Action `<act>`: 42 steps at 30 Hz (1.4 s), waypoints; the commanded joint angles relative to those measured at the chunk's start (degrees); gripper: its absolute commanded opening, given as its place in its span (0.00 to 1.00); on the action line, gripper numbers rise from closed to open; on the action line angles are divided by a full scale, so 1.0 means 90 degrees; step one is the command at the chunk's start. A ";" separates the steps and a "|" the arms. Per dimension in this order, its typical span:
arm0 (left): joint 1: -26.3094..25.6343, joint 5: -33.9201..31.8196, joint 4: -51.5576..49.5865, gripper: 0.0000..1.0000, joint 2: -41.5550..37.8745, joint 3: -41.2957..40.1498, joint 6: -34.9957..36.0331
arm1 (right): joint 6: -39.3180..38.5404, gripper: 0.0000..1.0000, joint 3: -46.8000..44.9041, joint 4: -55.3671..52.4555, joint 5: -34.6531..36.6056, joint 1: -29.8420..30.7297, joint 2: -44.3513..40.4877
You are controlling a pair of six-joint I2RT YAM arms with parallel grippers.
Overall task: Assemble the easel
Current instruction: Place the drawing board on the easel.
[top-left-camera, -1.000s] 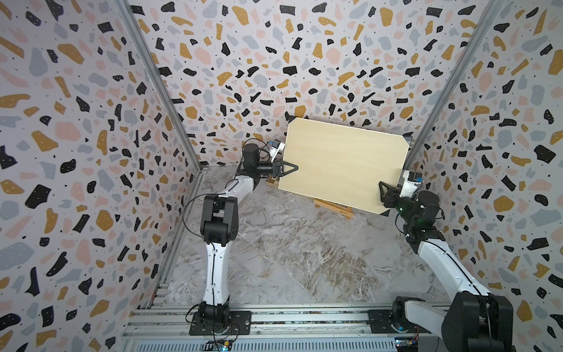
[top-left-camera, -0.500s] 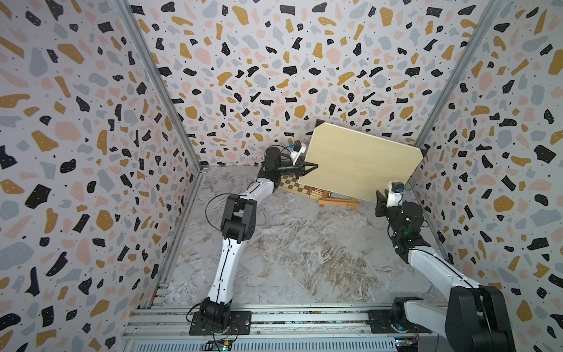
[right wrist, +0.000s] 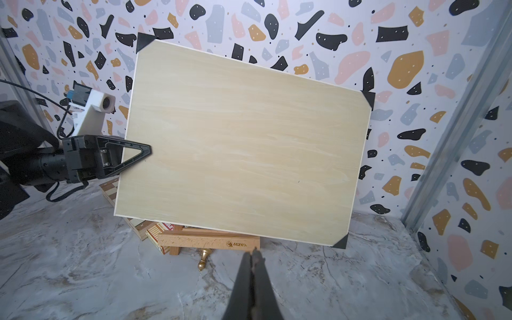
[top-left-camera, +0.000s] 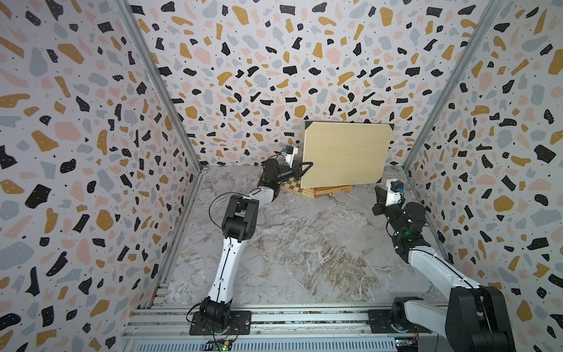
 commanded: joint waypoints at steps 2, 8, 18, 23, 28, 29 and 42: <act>0.0058 0.0401 0.0731 0.00 -0.0152 -0.0075 0.0178 | 0.0077 0.03 0.0033 0.0309 0.0088 -0.0014 -0.0311; 0.0016 0.0319 0.0638 0.00 -0.0617 -0.1082 0.0669 | 0.0076 0.03 -0.0010 0.0317 0.0176 -0.0019 -0.0413; 0.0067 0.0318 0.0526 0.03 -0.0782 -0.1753 0.1087 | 0.0146 0.04 -0.0126 0.0425 0.0314 -0.0012 -0.0569; 0.0243 0.0490 0.0239 0.06 -0.0778 -0.1636 0.1228 | 0.0134 0.05 -0.0156 0.0414 0.0391 -0.0020 -0.0574; 0.0406 0.0525 0.0289 0.09 -0.0647 -0.1450 0.0693 | 0.0202 0.06 -0.0129 0.0473 0.0397 -0.0013 -0.0516; 0.0403 0.0570 0.0330 0.12 -0.0609 -0.1395 0.0558 | 0.0215 0.06 -0.0109 0.0473 0.0360 -0.0012 -0.0509; 0.0620 0.0689 -0.0652 0.33 -0.0906 -0.1771 0.0793 | 0.0274 0.08 -0.0088 0.0569 0.0323 -0.0011 -0.0478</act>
